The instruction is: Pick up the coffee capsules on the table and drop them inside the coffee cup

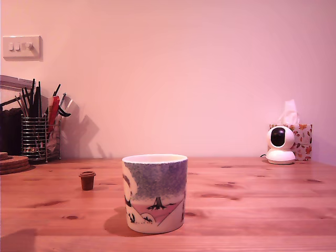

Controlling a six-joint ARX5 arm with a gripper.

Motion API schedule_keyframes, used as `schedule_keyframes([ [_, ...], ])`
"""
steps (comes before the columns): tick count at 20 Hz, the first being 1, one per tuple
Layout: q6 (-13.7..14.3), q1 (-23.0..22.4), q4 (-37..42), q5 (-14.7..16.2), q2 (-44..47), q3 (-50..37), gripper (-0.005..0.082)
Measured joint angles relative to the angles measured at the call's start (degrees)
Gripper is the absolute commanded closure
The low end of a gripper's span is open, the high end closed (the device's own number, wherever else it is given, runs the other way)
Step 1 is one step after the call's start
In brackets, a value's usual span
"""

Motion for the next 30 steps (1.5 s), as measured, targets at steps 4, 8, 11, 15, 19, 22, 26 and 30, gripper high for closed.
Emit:
schedule_keyframes([
  [4, -5.31, 3.32, -8.68, 6.40, -0.26, 2.36, 0.0793],
  [8, -5.38, 3.21, -9.11, 6.64, -0.26, 2.36, 0.0793],
  [11, -5.40, 3.21, -8.59, 7.02, -0.26, 2.36, 0.0793],
  [15, -5.42, 3.21, -5.22, 13.49, -0.26, 2.38, 0.0793],
  [19, -5.44, 3.21, -5.35, 18.78, -0.26, 2.38, 0.0793],
  [22, -5.44, 3.21, -6.25, 21.07, -0.26, 2.38, 0.0793],
  [26, -4.92, -1.09, -6.99, 20.98, -0.20, 2.38, 0.0793],
  [30, -3.65, -7.58, -7.02, 17.97, 2.97, 2.38, 0.0793],
])
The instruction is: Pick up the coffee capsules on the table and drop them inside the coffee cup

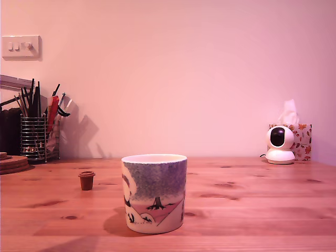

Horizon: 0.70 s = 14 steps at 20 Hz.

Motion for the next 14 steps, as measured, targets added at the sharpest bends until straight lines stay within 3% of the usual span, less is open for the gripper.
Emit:
schedule_keyframes([
  [3, -0.02, -1.62, 0.09, -0.42, 2.93, 0.00, 0.0793],
  [5, 0.00, -1.97, 1.29, -0.87, 4.74, 0.00, 0.0737],
  [9, -1.25, -1.97, 4.02, -1.66, 8.87, 0.00, 0.0324],
  [10, -2.03, -1.97, 4.20, -1.73, 9.92, 0.00, 0.0265],
  [14, -3.13, -1.97, 4.26, -1.64, 13.22, 0.00, 0.0264],
])
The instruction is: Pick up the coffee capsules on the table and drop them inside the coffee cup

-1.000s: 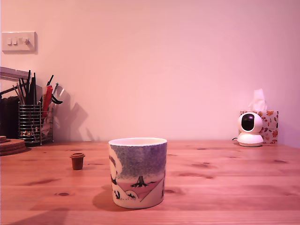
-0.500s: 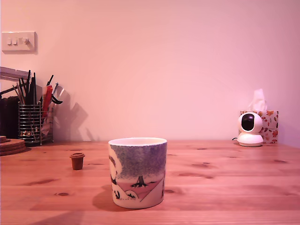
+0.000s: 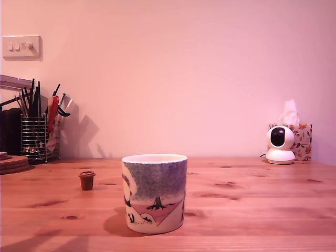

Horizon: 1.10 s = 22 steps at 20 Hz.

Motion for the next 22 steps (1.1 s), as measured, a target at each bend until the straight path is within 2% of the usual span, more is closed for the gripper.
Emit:
schedule_keyframes([
  [9, 2.36, 0.00, 5.27, -2.75, -0.04, -0.20, 0.0269],
  [17, 3.93, 0.00, 9.07, -3.91, 0.28, -2.93, 0.0269],
  [21, 4.63, 0.00, 13.09, -3.89, 4.57, -2.93, 0.0269],
  [22, 5.55, 0.00, 14.95, -3.89, 6.25, -2.93, 0.0269],
])
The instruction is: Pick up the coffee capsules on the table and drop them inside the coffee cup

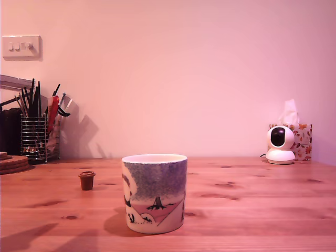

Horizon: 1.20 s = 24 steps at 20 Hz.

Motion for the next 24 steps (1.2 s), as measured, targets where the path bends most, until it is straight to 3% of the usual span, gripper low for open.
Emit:
schedule_keyframes([
  [2, 1.66, 0.00, 3.72, 0.09, 3.41, 0.00, 0.0269],
  [9, 2.23, 0.00, 15.65, 0.20, 17.44, 0.00, 0.0269],
  [15, 4.72, 0.00, 26.71, 2.21, 29.66, 0.00, 0.0269],
  [24, 4.90, 0.00, 41.31, 5.99, 49.66, 0.52, 0.0269],
])
